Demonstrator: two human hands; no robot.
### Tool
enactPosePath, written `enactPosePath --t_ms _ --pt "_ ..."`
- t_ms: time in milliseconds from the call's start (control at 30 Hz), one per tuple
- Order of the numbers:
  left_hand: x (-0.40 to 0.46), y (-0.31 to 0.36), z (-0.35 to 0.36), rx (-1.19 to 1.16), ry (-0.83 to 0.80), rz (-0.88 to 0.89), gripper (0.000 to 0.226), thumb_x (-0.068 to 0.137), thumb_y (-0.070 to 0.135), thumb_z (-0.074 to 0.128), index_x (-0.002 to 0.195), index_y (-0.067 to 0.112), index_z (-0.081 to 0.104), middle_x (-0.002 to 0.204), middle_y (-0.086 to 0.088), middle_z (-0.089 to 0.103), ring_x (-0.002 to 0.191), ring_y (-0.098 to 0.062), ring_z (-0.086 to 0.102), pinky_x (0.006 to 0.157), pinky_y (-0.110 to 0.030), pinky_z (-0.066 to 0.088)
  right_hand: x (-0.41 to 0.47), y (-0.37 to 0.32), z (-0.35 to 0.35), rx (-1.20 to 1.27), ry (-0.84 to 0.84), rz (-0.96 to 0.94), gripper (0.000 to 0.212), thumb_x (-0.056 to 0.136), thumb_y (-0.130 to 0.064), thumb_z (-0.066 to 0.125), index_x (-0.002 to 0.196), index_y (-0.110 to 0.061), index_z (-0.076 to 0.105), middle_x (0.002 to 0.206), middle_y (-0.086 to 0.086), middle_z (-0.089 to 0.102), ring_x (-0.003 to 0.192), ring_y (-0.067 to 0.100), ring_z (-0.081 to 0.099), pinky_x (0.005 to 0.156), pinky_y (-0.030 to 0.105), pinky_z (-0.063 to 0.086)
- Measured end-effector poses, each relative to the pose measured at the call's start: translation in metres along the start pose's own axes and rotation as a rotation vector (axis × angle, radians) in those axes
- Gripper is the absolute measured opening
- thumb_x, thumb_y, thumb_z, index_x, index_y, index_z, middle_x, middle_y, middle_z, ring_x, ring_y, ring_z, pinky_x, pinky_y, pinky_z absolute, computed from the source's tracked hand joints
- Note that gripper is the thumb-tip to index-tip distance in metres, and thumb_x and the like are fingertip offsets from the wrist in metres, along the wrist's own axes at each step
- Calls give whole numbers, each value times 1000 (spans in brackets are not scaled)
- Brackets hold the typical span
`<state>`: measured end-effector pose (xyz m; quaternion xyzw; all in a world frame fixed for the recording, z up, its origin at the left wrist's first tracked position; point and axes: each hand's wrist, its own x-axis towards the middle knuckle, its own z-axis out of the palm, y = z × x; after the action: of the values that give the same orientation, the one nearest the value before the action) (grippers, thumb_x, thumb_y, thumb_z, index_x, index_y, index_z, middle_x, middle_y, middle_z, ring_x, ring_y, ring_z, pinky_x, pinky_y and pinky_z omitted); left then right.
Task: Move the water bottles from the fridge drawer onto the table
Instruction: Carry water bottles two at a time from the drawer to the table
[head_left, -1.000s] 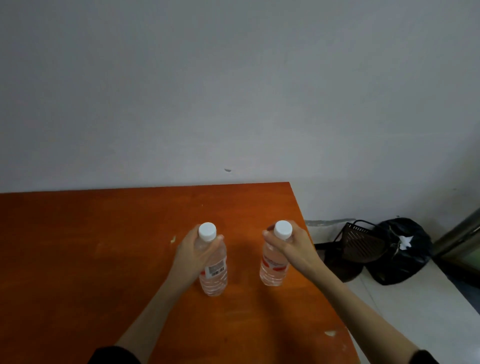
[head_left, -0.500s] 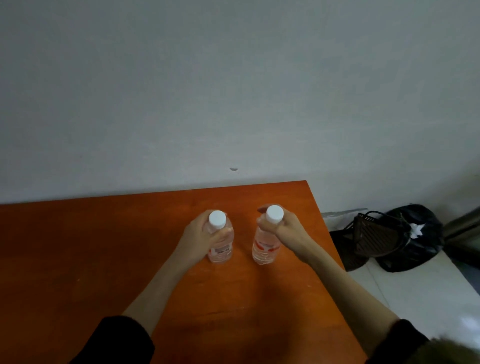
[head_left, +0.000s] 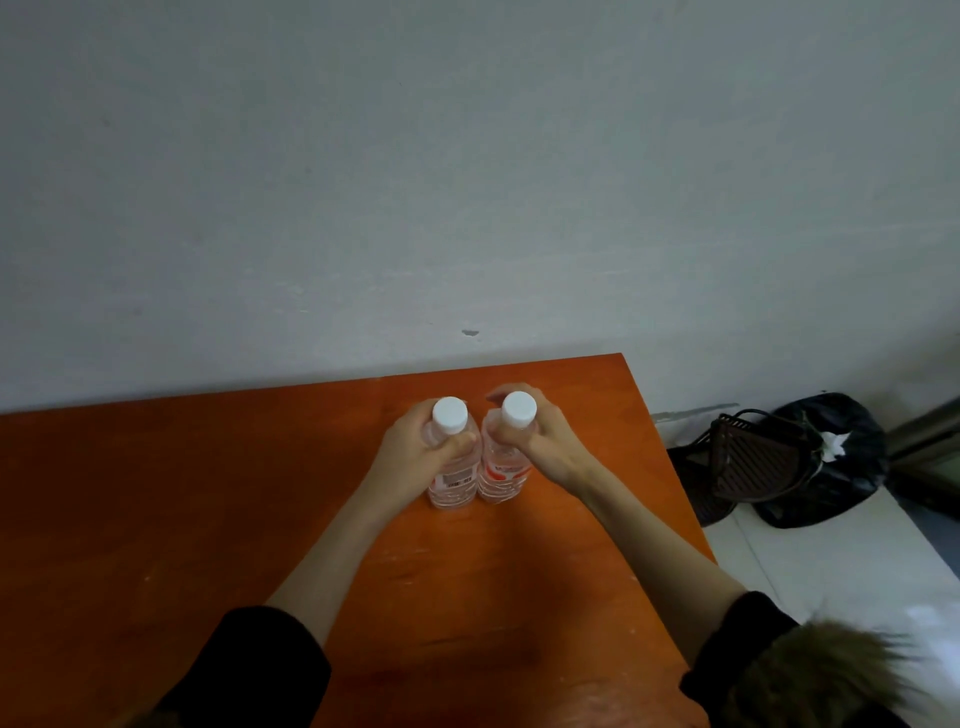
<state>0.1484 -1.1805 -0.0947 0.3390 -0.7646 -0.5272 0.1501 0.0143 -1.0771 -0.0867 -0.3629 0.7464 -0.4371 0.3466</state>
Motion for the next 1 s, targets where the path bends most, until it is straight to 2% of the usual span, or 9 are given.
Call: enactPosePath --t_ms 133,233,367,500,633,733,800,867,1000 --pt "0 -2 2 -13 24 -6 41 77 26 72 111 24 48 109 10 55 102 -7 52 77 -17 40 1 2 0 -64 -21 54 40 83 -22 64 119 -17 46 119 0 41 107 13 44 83 23 40" --pt "-3 -3 4 10 65 -11 45 75 28 73 110 25 46 117 2 50 107 -10 49 84 -23 40 0 4 1 -225 1 89 45 73 -43 57 109 -19 47 114 -3 41 112 14 33 94 34 35" --pt "-10 -1 7 2 72 -20 52 77 29 71 122 21 47 125 3 51 113 -11 49 94 -32 43 -6 9 -2 -147 -11 124 42 68 -47 63 100 -22 50 105 2 49 103 21 48 88 39 46" --pt "-19 7 3 -29 -7 -37 56 80 26 69 129 22 42 124 8 50 112 -9 48 89 -28 41 -27 0 -4 -21 -44 97 53 84 -15 62 132 -18 40 127 0 48 117 14 47 98 34 40" --pt "-32 21 -2 10 22 -18 69 80 34 67 139 23 33 144 3 40 130 -18 40 103 -40 39 -47 -4 -12 -159 14 31 68 90 -31 57 147 -19 22 152 2 30 139 20 30 113 44 29" --pt "-43 47 1 260 129 112 64 85 40 59 141 24 31 151 0 30 139 -21 26 109 -44 29 -73 -5 -34 -473 103 -7 70 91 -49 47 148 -23 17 155 2 24 142 20 23 115 48 24" --pt "-51 68 10 431 143 251 59 89 43 51 141 25 30 153 0 24 144 -19 12 115 -43 15 -99 -5 -58 -674 169 -31 70 90 -57 41 148 -27 16 155 0 23 142 20 22 115 52 19" --pt "-59 91 26 562 114 388 57 92 46 44 142 26 29 155 2 19 146 -16 1 117 -41 3 -131 -5 -86 -793 224 -12 71 90 -60 37 149 -28 13 156 -2 19 144 20 16 116 53 12" --pt "-88 142 80 713 0 639 59 93 50 37 145 29 22 157 2 10 145 -15 -9 116 -41 -6 -221 -8 -141 -960 395 60 76 88 -64 35 149 -30 6 158 -3 8 146 19 2 116 54 2"
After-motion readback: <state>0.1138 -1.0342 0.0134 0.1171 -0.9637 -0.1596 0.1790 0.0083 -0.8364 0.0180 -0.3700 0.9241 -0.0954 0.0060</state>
